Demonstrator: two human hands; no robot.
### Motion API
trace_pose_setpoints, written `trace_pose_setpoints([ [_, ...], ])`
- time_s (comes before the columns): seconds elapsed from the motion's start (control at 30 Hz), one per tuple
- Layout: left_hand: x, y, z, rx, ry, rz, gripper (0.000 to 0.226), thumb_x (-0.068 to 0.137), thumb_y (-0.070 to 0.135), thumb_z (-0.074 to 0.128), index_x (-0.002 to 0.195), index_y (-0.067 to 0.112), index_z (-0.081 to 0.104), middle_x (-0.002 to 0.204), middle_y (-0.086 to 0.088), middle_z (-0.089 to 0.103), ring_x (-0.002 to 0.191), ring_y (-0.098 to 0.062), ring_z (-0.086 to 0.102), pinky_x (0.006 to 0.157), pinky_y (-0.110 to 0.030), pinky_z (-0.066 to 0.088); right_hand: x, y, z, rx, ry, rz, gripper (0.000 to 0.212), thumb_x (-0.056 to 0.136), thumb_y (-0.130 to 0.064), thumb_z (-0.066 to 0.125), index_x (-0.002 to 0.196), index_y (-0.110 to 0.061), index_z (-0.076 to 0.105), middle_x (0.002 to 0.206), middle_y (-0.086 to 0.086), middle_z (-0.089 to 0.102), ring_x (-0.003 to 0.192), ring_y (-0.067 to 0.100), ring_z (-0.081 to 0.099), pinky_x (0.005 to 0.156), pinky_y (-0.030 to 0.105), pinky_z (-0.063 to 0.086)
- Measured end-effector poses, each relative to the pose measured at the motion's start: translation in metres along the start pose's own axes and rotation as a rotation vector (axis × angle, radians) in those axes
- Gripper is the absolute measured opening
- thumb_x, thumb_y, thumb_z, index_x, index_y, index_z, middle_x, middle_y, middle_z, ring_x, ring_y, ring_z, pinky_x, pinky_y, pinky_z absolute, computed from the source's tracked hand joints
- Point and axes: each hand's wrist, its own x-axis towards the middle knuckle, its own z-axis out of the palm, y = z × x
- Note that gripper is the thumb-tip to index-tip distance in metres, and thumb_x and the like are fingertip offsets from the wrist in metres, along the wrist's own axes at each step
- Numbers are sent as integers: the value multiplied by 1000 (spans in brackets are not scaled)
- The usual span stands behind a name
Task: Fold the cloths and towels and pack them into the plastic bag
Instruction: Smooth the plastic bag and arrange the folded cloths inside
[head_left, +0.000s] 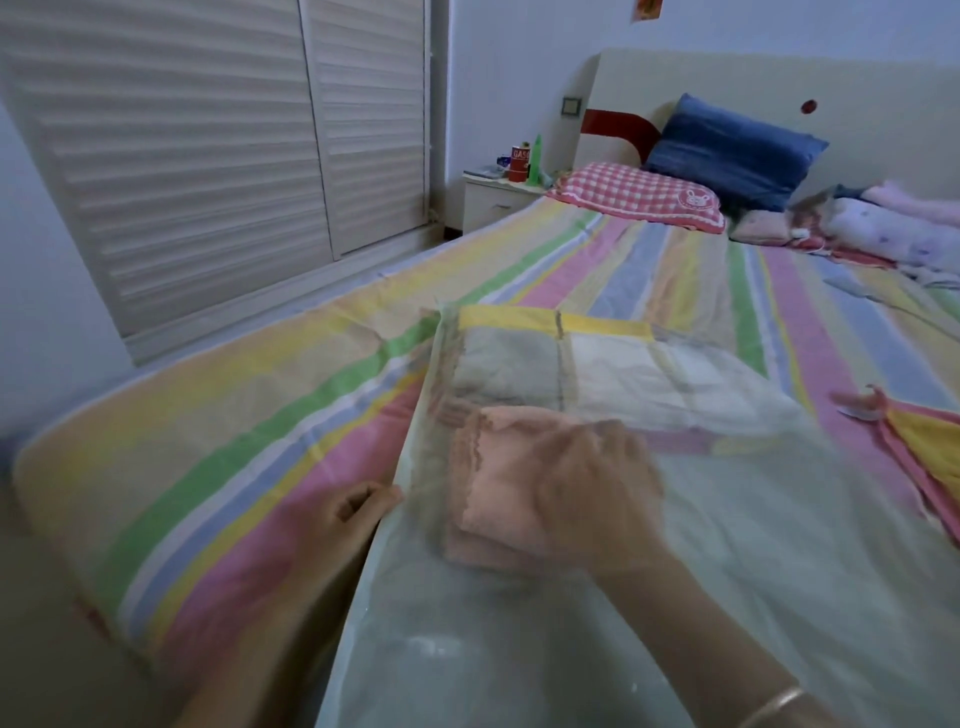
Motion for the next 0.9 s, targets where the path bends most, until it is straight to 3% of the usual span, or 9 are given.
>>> trace_pose_setpoints([
  [0.1, -1, -1, 1, -37, -10, -9, 29, 93, 16, 61, 82, -10, 61, 73, -12, 58, 70, -19, 52, 60, -23, 43, 5, -11, 2, 76, -64, -246, 72, 71, -44, 22, 127, -12, 55, 113, 21, 58, 104, 41, 52, 96, 55, 39],
  [0.13, -1, -1, 1, -50, -10, -10, 29, 93, 16, 61, 83, -11, 61, 74, -12, 59, 70, -19, 53, 60, -24, 44, 8, -14, -3, 114, -136, -275, 79, 72, -50, 17, 144, -26, 37, 134, 18, 47, 123, 42, 42, 107, 57, 24],
  [0.2, -1, -3, 2, -65, -3, -9, 29, 93, 17, 60, 85, -11, 62, 74, -12, 60, 69, -17, 54, 59, -22, 45, 10, -16, 11, 158, -316, -249, 74, 76, -54, 8, 149, -45, 0, 157, 5, 19, 144, 35, 13, 111, 60, 4],
  [0.3, -1, -4, 2, -57, 23, -9, 28, 94, 14, 58, 75, -8, 60, 63, -5, 56, 59, -7, 51, 51, -14, 42, 3, -23, 27, 205, -326, -241, 62, 86, -60, 2, 145, -53, -15, 162, -1, 1, 148, 29, -7, 111, 65, -4],
  [0.37, 0, -5, 2, -55, 32, -13, 29, 93, 13, 58, 69, -3, 59, 56, 1, 52, 54, -5, 48, 48, -12, 39, -1, -21, 17, 171, -343, -284, 77, 76, -78, -5, 147, -48, -14, 161, -5, -7, 147, 29, -15, 109, 67, -4],
  [0.53, 1, -8, 1, -45, 47, 27, 29, 93, 13, 58, 78, -12, 59, 66, -9, 55, 61, -9, 51, 52, -13, 42, -28, -5, -11, 156, -442, -269, 104, 66, -86, 44, 140, -55, -23, 149, -19, -38, 138, 22, -38, 115, 58, -6],
  [0.63, 1, -7, 3, -32, 51, 51, 26, 93, 9, 58, 78, -12, 60, 62, -4, 55, 55, -3, 50, 51, -11, 41, -27, -8, 5, 220, -363, -194, 93, 79, -72, 48, 146, -51, -12, 152, -12, -31, 144, 29, -24, 117, 53, 17],
  [0.77, -1, -5, 4, -18, 55, 65, 30, 93, 11, 58, 67, -4, 59, 50, 6, 50, 49, 0, 46, 48, -10, 38, -7, -28, 21, 384, -72, -258, 73, 78, -54, 43, 144, -22, 43, 151, 5, 38, 137, 40, 36, 100, 57, 44],
  [0.9, -2, -7, 2, -49, 66, 65, 42, 94, 14, 58, 53, 12, 50, 47, 7, 44, 47, -2, 42, 49, -13, 36, -1, -56, 27, 223, -167, -201, 78, 79, -58, 29, 151, -36, 13, 161, 1, 10, 146, 38, 9, 104, 55, 37],
])
